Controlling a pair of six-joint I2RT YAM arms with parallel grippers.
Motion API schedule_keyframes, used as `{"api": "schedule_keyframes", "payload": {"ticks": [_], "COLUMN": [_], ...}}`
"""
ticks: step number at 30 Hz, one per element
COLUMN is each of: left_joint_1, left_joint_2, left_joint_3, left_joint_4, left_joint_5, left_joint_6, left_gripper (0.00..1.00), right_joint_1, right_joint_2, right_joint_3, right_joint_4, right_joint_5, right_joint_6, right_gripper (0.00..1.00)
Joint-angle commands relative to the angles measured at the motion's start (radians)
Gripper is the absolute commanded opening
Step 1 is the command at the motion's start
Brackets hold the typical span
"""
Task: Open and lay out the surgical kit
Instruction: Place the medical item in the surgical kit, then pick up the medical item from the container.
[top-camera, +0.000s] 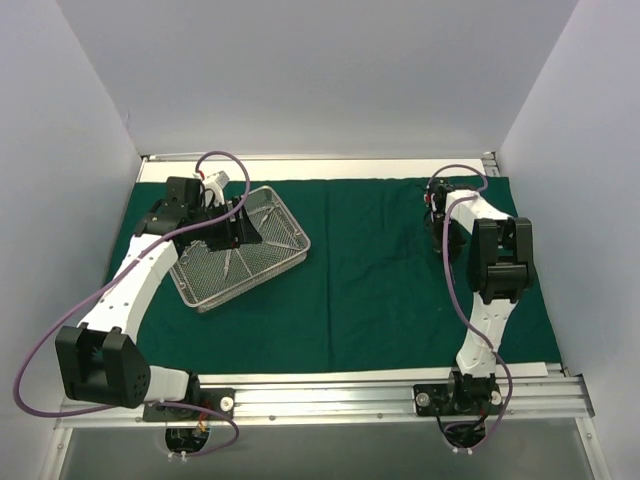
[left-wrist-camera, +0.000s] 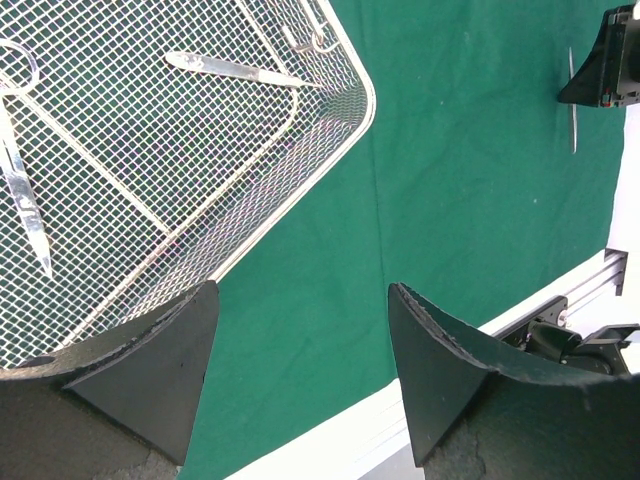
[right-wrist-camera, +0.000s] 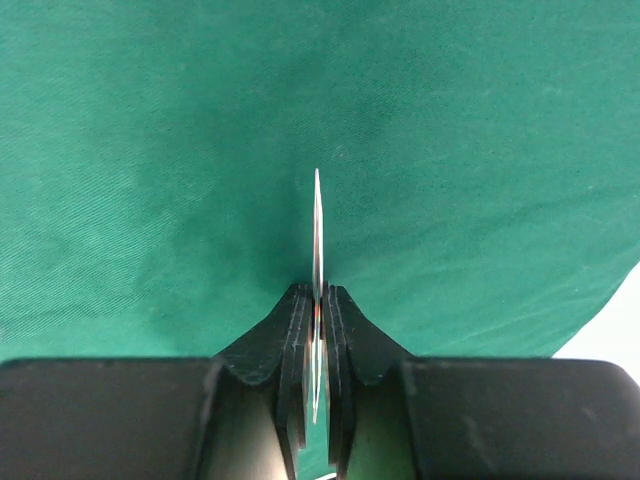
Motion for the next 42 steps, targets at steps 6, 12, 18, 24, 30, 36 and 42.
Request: {"api": "schedule_keyframes", "payload": {"ticks": [6,12,18,24,30,36,42], "left_joint_1": [0.017,0.021,0.033,0.033,0.012,-0.022,-0.054], "left_joint_2": [0.014,0.020,0.048,0.170,0.368,0.545,0.641], "left_joint_3": [0.048,0.052,0.080,0.152,0.333,0.527,0.604], "left_joint_4": [0.023,0.017,-0.012,-0.021,-0.067,-0.256,-0.130], "left_joint_5": [0.056,0.061,0.041,-0.023,-0.117,-0.263,-0.248], "left_joint_6": [-0.013,-0.009,0.020,0.004,-0.009,-0.117,-0.068], "left_gripper": [0.77,0.77,0.78,0.80,0.72,0.56,0.51], "right_joint_1": [-0.013,-0.012,0.022,0.103,0.205,0.225,0.232], "right_joint_2": [0.017,-0.007,-0.088,-0.203,-0.220,-0.236,-0.237], "right_joint_3": [-0.022,-0.040,0.044,0.209,0.292,0.317,0.323], "right_joint_4": [-0.037,-0.045,-0.116,-0.172,-0.148,-0.116,-0.082], "right_joint_5": [0.026,0.027,0.043,0.058,-0.001,-0.316,-0.381], "right_joint_6": [0.001,0.017,0.071,0.227,0.321,0.292,0.277], "right_gripper": [0.17,0.26,0.44,0.69,1.00,1.00,0.90]}}
